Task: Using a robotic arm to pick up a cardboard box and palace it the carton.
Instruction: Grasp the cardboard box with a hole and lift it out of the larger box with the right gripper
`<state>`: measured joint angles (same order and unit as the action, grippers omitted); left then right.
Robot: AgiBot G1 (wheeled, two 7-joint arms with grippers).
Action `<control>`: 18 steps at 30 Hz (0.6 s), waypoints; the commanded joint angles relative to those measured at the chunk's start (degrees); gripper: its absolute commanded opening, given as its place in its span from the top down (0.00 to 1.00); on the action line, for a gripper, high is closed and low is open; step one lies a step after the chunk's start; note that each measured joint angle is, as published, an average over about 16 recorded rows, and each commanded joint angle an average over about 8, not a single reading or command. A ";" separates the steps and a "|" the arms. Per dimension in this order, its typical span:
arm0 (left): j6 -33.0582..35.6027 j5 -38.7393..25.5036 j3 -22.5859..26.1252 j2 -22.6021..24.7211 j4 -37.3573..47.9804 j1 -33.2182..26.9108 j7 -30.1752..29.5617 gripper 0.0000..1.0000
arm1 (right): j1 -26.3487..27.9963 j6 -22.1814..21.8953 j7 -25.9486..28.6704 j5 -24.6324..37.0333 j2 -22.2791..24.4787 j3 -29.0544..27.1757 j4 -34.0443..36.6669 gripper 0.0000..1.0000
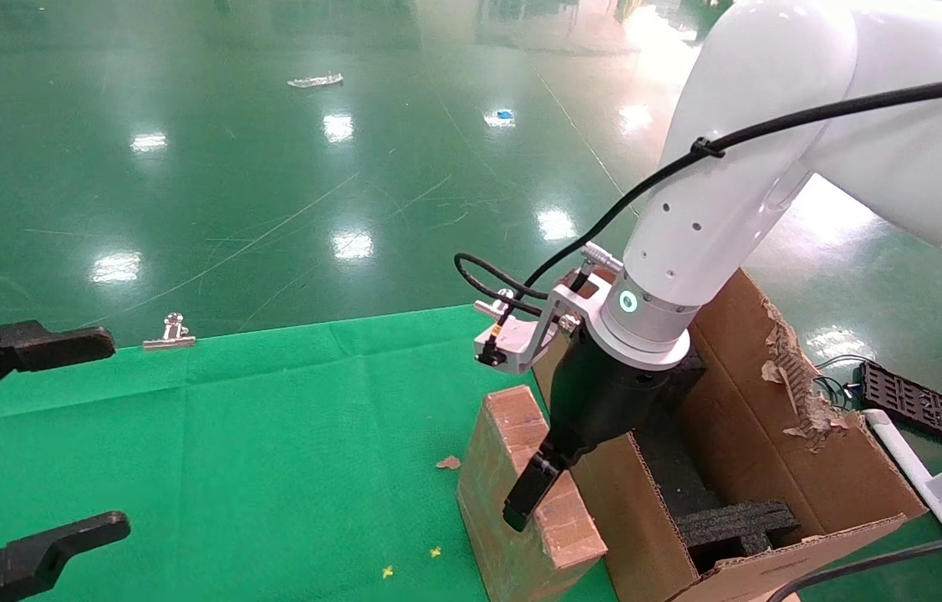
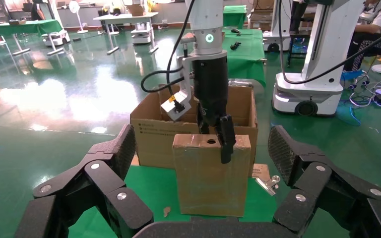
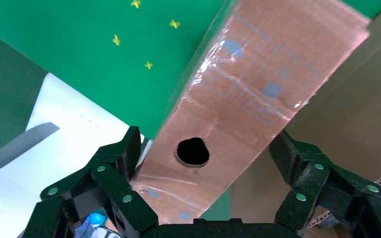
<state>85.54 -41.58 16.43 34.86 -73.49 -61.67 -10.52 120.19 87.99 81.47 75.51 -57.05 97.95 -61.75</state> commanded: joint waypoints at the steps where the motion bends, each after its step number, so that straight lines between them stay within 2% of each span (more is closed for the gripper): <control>1: 0.00 0.01 0.01 0.00 0.00 0.00 0.00 1.00 | -0.10 -0.03 0.48 0.11 0.09 0.23 -0.52 1.00; 18: -0.03 0.05 0.07 -0.03 0.00 -0.02 0.04 1.00 | -0.30 -0.47 0.32 0.52 1.24 1.04 -1.34 1.00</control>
<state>85.51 -41.53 16.50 34.83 -73.49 -61.69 -10.48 120.03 87.32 81.68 76.06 -55.63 98.85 -63.11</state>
